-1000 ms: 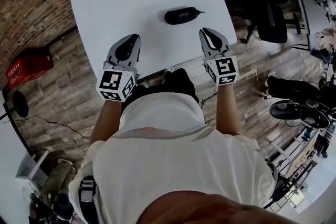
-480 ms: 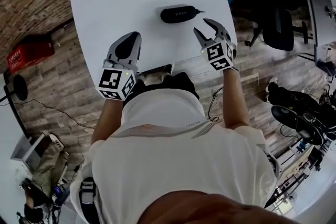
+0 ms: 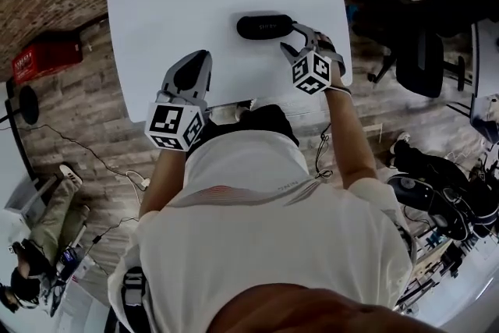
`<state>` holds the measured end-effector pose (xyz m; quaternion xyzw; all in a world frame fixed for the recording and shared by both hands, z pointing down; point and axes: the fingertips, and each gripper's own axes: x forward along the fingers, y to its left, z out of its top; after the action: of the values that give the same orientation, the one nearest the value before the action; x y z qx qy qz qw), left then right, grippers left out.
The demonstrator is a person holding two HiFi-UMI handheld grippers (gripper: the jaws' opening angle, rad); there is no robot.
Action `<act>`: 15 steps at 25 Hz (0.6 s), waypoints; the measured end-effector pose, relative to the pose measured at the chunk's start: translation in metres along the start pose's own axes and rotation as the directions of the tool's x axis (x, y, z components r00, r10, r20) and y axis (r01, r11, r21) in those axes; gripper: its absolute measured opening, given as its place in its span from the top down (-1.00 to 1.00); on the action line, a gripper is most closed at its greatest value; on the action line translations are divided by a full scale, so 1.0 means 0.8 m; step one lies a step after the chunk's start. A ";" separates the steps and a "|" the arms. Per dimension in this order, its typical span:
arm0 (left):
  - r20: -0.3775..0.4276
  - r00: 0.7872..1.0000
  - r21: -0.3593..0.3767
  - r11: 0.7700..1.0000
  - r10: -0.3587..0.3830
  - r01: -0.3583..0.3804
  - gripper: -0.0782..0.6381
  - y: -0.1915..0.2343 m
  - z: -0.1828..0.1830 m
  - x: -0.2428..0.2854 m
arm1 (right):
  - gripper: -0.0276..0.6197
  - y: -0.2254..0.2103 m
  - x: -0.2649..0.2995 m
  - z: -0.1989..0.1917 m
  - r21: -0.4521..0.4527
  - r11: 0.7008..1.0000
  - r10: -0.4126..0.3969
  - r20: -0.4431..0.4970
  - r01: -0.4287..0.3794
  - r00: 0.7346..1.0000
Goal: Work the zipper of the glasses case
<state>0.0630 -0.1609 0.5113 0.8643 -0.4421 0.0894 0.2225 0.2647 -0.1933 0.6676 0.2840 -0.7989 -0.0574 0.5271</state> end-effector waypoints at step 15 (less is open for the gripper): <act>-0.004 0.997 -0.062 0.995 0.076 -0.076 0.70 0.029 -0.008 0.015 | -0.19 -0.015 0.048 0.008 -0.121 0.991 0.057 -0.020 -0.059 0.998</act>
<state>0.0518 -0.1782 0.5280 0.8394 -0.4773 0.0846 0.2458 0.2530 -0.2243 0.6909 0.2286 -0.7974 -0.0881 0.5515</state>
